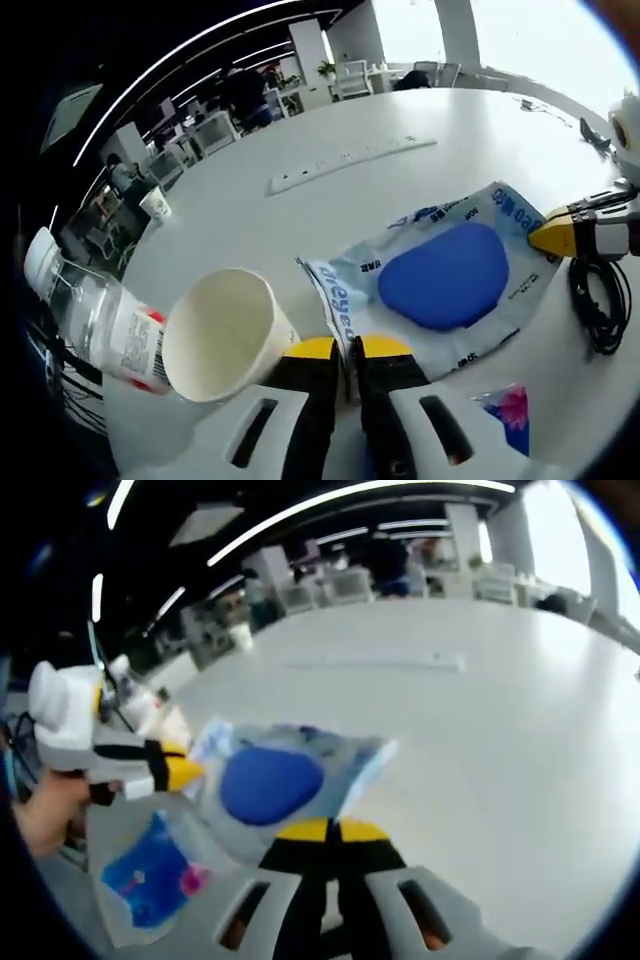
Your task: Arrange the tabletop items into an orderly group along one side of the table until the central work area is clear of visible clutter.
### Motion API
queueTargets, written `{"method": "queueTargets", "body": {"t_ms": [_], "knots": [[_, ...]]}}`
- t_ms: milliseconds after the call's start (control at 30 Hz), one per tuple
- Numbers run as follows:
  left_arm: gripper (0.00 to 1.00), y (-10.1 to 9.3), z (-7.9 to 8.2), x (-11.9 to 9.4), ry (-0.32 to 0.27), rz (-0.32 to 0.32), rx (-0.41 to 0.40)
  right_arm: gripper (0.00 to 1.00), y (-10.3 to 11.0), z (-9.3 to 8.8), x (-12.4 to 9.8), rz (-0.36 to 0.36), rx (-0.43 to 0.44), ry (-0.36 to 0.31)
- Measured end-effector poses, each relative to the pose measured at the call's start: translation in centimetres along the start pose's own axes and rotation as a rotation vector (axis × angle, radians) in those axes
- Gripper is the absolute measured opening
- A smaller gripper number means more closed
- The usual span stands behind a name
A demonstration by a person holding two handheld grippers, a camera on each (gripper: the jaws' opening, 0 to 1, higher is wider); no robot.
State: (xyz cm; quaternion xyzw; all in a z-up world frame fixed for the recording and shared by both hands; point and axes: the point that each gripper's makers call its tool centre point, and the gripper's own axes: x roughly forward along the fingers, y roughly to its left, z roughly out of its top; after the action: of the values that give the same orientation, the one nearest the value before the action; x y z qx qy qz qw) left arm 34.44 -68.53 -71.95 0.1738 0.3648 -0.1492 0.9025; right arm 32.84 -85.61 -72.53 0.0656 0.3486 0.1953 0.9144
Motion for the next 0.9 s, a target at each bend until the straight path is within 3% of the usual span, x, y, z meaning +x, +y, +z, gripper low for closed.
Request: {"method": "queueTargets", "body": {"t_ms": [100,267,433,633,900], "knots": [[0.07,0.0,-0.3,-0.2,-0.001,0.003,0.018,0.00,-0.2,0.0,0.1,-0.008,0.004,0.001],[0.10,0.1,0.6,-1.2,-0.044,0.012,0.006,0.00,-0.3,0.0,0.0,-0.012,0.004,0.002],[0.09,-0.8,0.9,-2.2,-0.071,-0.006,0.016,0.00,-0.3,0.0,0.0,-0.008,0.009,-0.002],[0.10,-1.6,0.4,-2.8,-0.084,-0.031,0.012,0.00,-0.3,0.0,-0.1,0.001,-0.001,-0.003],[0.08,-1.0,-0.2,-3.8,-0.099,-0.035,-0.005,0.00,-0.3,0.0,0.0,0.001,-0.013,-0.001]]}}
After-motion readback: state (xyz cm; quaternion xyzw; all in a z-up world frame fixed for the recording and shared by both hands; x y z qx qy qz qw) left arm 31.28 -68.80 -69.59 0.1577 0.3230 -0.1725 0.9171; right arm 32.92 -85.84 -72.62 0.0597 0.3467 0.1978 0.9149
